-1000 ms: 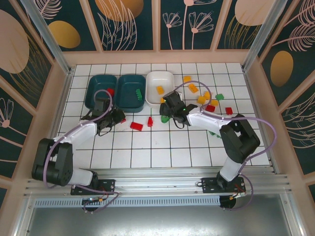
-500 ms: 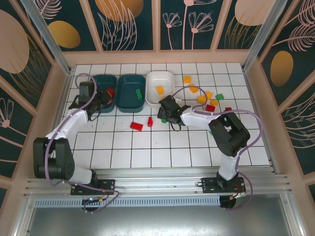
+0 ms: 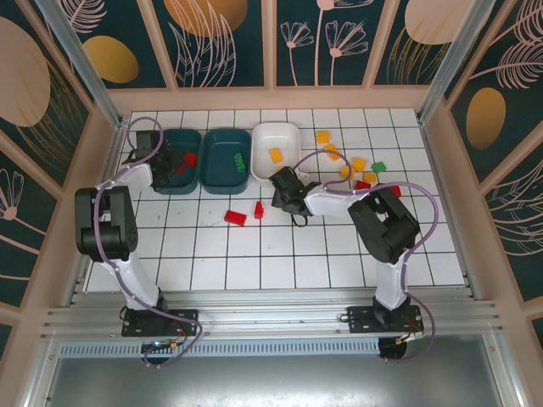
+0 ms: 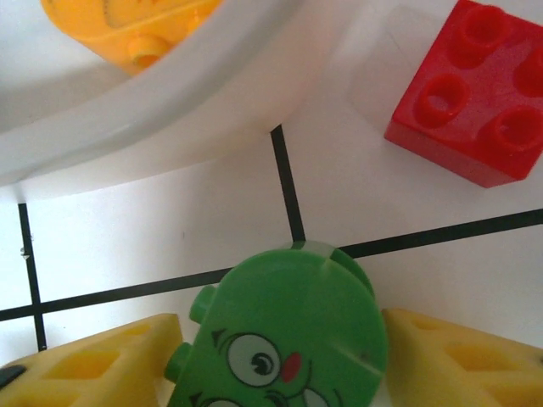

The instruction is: Sort the legos into containers by color

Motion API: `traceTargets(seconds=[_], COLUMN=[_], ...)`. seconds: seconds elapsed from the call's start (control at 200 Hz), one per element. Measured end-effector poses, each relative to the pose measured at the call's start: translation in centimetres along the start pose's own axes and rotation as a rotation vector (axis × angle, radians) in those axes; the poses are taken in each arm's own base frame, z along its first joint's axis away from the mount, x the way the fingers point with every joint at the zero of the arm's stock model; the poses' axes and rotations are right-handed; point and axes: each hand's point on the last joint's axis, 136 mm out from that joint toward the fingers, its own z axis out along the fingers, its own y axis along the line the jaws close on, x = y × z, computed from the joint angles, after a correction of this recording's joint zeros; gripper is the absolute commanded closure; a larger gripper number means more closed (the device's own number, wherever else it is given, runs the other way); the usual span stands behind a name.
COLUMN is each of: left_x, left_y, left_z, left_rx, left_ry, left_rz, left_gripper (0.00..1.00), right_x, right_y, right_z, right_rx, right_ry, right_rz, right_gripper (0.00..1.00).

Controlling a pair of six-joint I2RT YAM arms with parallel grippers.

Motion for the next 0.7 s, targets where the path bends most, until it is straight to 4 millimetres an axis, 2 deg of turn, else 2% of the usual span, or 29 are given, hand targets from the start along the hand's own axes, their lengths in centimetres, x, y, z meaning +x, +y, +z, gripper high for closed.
traceTargets(seconds=[0.185,0.28,0.39,0.48,0.535,0.621,0.701], left_x=[-0.2,-0.8,-1.6,-1.4,-0.6,1.5,4.7], left_y=[-0.6,-1.5,-3.3,-4.6,-4.7,-4.1,-2.9], left_z=[-0.5,-1.7,-4.8,-8.1,-9.6,-10.5,-10.4], left_rx=[0.02,0.05,0.134,0.229,0.273,0.302,0.308], left_ry=[-0.004,-0.024,-0.069,-0.107,-0.116,-0.1,-0.05], left_rz=[-0.004,0.001,0.0,-0.007,-0.011,-0.017,-0.025], left_gripper=[0.2,0.18,0.16,0.16,0.16,0.16,0.16], right_x=[0.0,0.5,0.6,0.0,-0.6,-1.9,-3.5], right_y=[0.1,-0.1,0.5,2.2,3.5,6.2,9.3], right_z=[-0.4,-1.1,-2.9,-5.4,-6.8,-8.3,-8.9], right_rx=[-0.007,0.002,-0.001,-0.044,-0.081,-0.148,-0.213], right_ry=[-0.025,-0.039,-0.072,-0.122,-0.149,-0.185,-0.213], right_rz=[-0.003,-0.025,-0.068,-0.104,-0.126,-0.164,-0.203], right_gripper=[0.7,0.73,0.74,0.74,0.74,0.74,0.74])
